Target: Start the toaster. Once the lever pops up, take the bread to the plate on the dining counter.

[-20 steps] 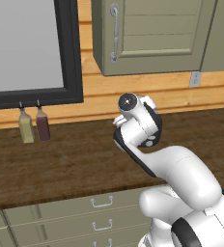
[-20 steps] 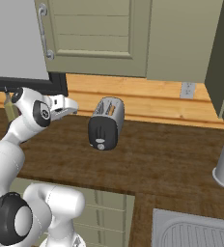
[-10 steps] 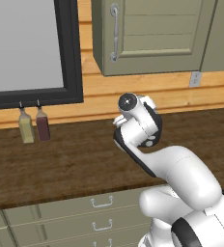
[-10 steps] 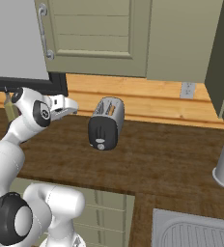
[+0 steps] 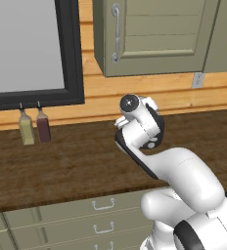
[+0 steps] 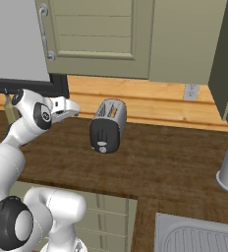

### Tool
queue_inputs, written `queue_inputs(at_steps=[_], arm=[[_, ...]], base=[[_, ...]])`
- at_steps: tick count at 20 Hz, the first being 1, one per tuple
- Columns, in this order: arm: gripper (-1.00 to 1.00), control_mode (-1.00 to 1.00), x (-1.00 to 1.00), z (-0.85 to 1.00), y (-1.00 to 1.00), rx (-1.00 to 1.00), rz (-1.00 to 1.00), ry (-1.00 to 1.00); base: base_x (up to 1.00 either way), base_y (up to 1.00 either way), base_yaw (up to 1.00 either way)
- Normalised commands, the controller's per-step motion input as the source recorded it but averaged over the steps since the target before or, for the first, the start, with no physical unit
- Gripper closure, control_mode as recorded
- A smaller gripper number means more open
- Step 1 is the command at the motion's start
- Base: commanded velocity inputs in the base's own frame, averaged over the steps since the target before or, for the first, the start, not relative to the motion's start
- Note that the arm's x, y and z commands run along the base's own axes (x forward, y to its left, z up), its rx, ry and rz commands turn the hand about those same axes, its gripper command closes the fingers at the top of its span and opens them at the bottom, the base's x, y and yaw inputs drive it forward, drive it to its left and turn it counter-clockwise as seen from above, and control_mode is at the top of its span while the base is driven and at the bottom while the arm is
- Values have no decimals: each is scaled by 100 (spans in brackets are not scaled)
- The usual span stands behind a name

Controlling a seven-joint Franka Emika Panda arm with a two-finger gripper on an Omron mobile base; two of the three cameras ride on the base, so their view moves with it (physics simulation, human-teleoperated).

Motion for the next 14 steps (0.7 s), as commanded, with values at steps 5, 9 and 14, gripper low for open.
queue_inputs(at_steps=[5,9,14], arm=[[-100,-100,0,0,0,0,0,0],[-100,-100,0,0,0,0,0,0],[-100,-100,0,0,0,0,0,0]], base=[[0,0,0],[0,0,0],[0,0,0]])
